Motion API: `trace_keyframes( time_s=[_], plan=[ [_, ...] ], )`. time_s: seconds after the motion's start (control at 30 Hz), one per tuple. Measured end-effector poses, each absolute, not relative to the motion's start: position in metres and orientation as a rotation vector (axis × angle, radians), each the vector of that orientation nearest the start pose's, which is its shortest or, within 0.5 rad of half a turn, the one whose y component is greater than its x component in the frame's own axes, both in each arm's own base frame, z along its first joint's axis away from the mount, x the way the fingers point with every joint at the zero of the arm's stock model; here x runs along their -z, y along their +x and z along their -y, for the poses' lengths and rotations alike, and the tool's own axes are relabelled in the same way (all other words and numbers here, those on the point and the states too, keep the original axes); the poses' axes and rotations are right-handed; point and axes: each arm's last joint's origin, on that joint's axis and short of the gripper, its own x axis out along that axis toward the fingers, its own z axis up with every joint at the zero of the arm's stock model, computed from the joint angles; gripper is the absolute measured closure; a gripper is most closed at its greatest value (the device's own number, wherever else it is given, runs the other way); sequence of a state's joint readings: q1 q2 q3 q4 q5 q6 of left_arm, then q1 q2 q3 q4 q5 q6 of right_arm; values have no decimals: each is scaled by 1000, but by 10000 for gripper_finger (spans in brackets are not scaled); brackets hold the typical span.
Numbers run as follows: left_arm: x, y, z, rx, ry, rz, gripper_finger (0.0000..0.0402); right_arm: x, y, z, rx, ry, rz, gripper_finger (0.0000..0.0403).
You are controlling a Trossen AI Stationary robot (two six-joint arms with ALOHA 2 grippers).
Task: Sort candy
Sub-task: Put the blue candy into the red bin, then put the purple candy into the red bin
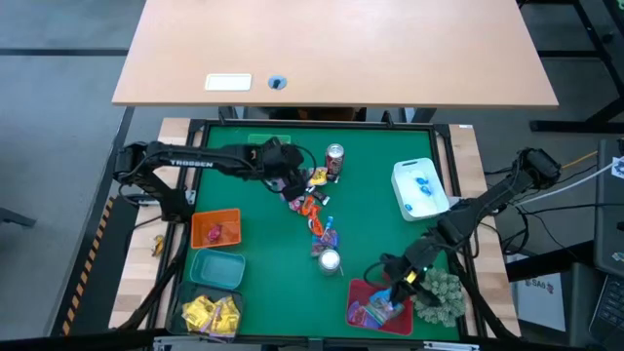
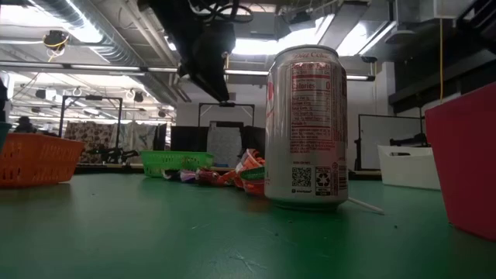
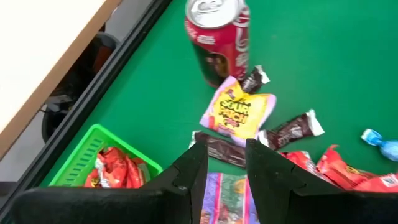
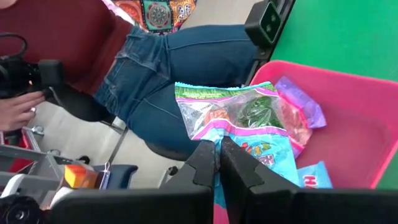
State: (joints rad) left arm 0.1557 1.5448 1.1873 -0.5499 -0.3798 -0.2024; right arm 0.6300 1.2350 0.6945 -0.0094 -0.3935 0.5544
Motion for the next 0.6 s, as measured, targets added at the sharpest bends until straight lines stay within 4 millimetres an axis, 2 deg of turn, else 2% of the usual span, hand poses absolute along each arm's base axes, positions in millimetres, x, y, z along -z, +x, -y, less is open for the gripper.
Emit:
trace_keyframes(
  time_s=[0.13, 0.43, 0.6],
  plan=[
    [-263, 318, -54, -552, -77, -859, 303, -228, 199, -159, -791, 464, -852, 377],
    [-261, 316, -51, -523, -95, -897, 303, -227, 198, -158, -778, 464, -877, 266],
    [-258, 311, -54, -546, -119, -936, 303, -225, 197, -158, -770, 461, -896, 233]
  ],
)
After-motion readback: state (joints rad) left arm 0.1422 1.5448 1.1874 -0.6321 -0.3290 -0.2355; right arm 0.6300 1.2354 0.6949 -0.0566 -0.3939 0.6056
